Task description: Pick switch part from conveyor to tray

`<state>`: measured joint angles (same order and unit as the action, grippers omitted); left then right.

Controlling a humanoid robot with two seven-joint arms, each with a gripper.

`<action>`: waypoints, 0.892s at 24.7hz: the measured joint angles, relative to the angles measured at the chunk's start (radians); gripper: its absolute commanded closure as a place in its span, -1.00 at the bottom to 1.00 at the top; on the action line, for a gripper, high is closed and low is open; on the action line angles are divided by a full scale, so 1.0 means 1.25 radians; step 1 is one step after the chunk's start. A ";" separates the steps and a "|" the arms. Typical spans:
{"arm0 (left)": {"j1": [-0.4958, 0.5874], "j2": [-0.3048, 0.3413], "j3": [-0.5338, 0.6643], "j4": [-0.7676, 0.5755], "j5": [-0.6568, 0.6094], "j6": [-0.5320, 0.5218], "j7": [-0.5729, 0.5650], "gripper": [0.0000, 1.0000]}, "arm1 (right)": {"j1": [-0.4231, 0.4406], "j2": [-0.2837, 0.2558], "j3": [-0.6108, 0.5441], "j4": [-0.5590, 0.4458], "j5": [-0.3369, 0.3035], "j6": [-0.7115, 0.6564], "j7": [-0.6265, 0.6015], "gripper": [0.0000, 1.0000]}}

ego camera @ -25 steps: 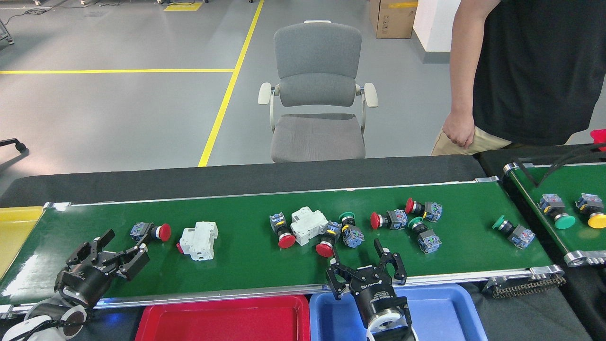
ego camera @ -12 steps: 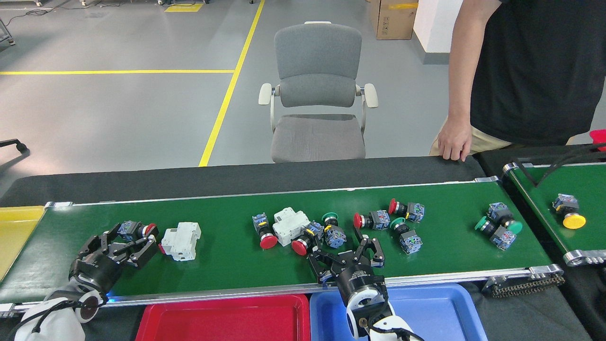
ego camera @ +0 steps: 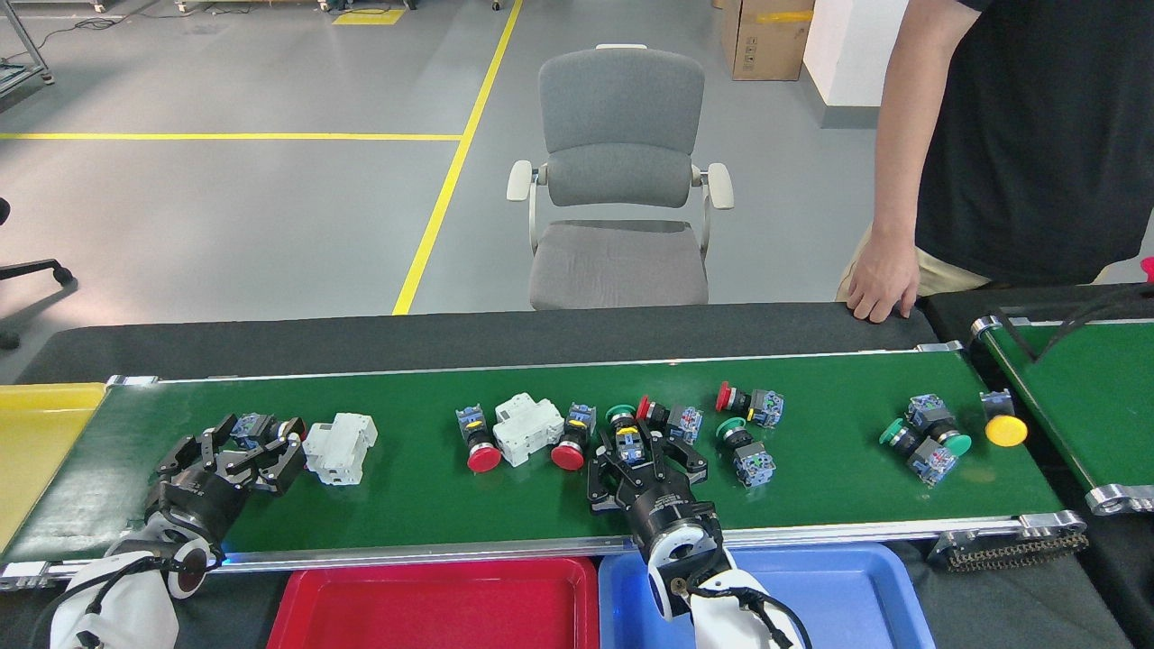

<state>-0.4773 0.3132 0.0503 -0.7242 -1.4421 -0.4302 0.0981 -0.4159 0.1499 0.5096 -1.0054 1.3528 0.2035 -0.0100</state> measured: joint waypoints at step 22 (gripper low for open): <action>0.491 -0.003 0.127 -0.622 0.066 -0.279 0.000 -0.99 | 0.322 -0.145 0.032 -0.458 0.003 -0.436 -0.006 -1.00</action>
<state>0.1366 0.3099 0.2092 -1.5015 -1.3593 -0.7787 0.0977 -0.0133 -0.0316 0.5493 -1.5774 1.3565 -0.3417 -0.0181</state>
